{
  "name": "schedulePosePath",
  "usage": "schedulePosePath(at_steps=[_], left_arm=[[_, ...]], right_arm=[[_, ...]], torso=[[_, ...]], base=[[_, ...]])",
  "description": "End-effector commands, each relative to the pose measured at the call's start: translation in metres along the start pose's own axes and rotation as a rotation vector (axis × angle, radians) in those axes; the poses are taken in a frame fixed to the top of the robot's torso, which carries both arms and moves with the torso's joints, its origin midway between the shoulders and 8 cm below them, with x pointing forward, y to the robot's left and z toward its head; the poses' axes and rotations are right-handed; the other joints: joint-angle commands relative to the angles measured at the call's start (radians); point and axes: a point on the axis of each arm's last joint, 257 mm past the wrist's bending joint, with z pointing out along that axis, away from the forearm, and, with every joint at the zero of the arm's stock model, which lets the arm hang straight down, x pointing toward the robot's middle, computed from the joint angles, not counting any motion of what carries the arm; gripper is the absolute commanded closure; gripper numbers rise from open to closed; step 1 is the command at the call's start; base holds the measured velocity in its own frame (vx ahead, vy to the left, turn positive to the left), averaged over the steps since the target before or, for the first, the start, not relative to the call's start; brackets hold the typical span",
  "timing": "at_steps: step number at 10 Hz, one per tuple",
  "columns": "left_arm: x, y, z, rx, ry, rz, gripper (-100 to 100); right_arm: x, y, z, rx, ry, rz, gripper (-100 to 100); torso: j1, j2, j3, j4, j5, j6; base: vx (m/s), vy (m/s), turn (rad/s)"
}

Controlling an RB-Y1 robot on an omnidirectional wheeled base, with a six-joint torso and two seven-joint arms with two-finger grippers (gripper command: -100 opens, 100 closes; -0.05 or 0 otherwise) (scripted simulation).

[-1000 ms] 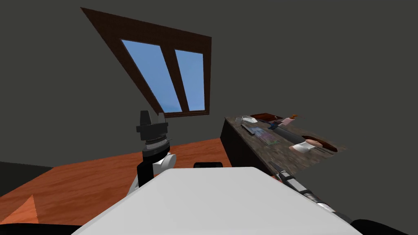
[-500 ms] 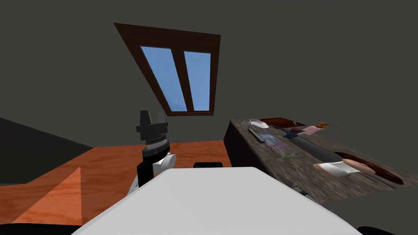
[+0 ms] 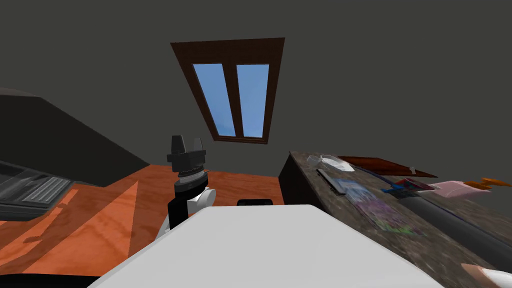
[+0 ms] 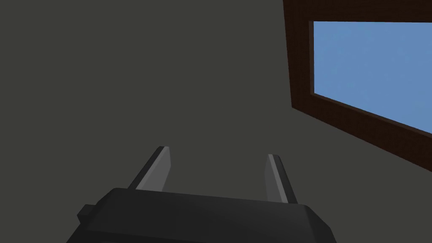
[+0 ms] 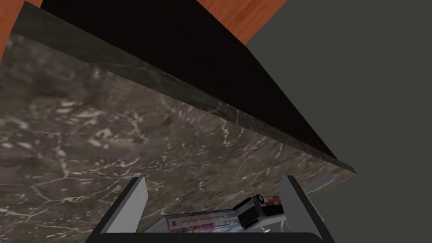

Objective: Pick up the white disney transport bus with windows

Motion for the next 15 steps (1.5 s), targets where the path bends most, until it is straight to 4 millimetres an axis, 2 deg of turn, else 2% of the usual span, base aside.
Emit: schedulePosePath(at_steps=[1,3,4,6,9,12,15], left_arm=[[0.000,0.000,0.000,0.000,0.000,0.000,0],[0.000,0.000,0.000,0.000,0.000,0.000,0],[0.000,0.000,0.000,0.000,0.000,0.000,0],[0.000,0.000,0.000,0.000,0.000,0.000,0],[0.000,0.000,0.000,0.000,0.000,0.000,0],[0.000,0.000,0.000,0.000,0.000,0.000,0],[0.000,0.000,0.000,0.000,0.000,0.000,0]], right_arm=[[0.007,-0.014,-0.007,0.039,0.038,-0.027,-100],[0.025,-0.053,-0.028,0.132,0.125,-0.078,-100],[0.024,-0.052,-0.027,0.130,0.132,-0.087,-100],[0.039,-0.082,-0.047,0.199,0.224,-0.141,-100],[0.060,-0.113,-0.071,0.263,0.353,-0.213,-100],[0.075,-0.127,-0.086,0.284,0.454,-0.270,-100],[0.079,-0.129,-0.090,0.282,0.484,-0.288,-100]], torso=[[0.000,0.000,0.000,0.000,0.000,0.000],[0.001,0.000,0.000,0.000,0.000,0.000],[-0.001,-0.003,-0.002,-0.001,0.000,0.000],[0.002,-0.001,-0.001,0.000,0.000,0.001],[-0.002,-0.010,-0.006,-0.002,-0.001,0.000],[-0.007,-0.014,-0.007,-0.001,-0.003,-0.004],[-0.007,-0.011,-0.005,0.000,-0.004,-0.005]], base=[[0.119,-0.079,0.170],[0.147,-0.111,0.329],[0.133,-0.102,0.162],[0.147,-0.098,0.265],[0.255,-0.155,0.313],[0.253,-0.150,0.233],[0.153,-0.093,0.110]])
